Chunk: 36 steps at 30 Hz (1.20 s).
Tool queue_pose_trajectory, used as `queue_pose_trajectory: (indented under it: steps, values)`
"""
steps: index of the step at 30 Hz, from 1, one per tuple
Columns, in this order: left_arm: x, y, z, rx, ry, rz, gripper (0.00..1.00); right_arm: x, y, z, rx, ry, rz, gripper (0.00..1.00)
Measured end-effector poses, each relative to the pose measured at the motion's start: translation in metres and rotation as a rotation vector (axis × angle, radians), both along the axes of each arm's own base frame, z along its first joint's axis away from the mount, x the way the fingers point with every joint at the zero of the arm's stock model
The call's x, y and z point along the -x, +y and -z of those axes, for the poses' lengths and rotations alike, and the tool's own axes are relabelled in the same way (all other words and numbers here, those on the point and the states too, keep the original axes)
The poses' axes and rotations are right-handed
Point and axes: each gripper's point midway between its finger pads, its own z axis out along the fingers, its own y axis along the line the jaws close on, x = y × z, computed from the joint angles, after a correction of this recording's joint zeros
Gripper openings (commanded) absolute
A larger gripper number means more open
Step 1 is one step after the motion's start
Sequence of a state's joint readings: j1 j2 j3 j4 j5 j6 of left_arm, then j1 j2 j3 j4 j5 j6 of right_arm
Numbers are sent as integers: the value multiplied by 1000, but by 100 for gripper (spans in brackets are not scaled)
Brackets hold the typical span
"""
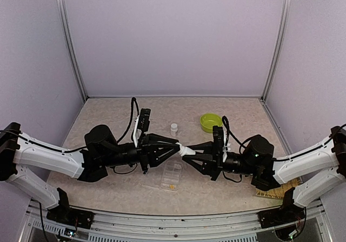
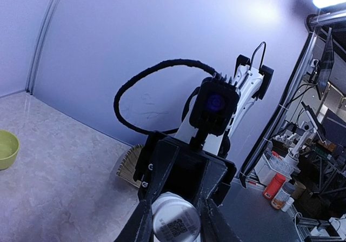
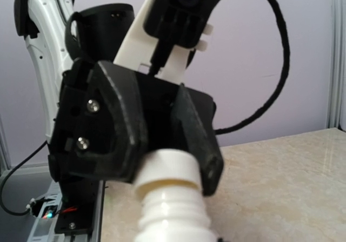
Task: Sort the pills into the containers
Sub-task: Close the lid of the pill bottle.
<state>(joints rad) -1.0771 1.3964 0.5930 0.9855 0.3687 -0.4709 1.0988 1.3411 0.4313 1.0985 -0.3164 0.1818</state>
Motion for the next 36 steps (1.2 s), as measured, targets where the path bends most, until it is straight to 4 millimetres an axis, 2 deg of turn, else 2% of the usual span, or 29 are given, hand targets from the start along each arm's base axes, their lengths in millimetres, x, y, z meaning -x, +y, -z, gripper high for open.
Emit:
queue_pose_trajectory:
  steps: [12, 22, 36]
  values:
    - [-5, -4, 4, -36, -14, -38, 27, -1, -1, 5, 30, 7, 11, 21]
    - [-4, -5, 7, -50, -22, -38, 27, -3, -3, 1, 23, -9, 32, 21]
    - [-3, -7, -2, 17, -6, -22, 29, 0, -3, -10, -27, -8, 19, 21]
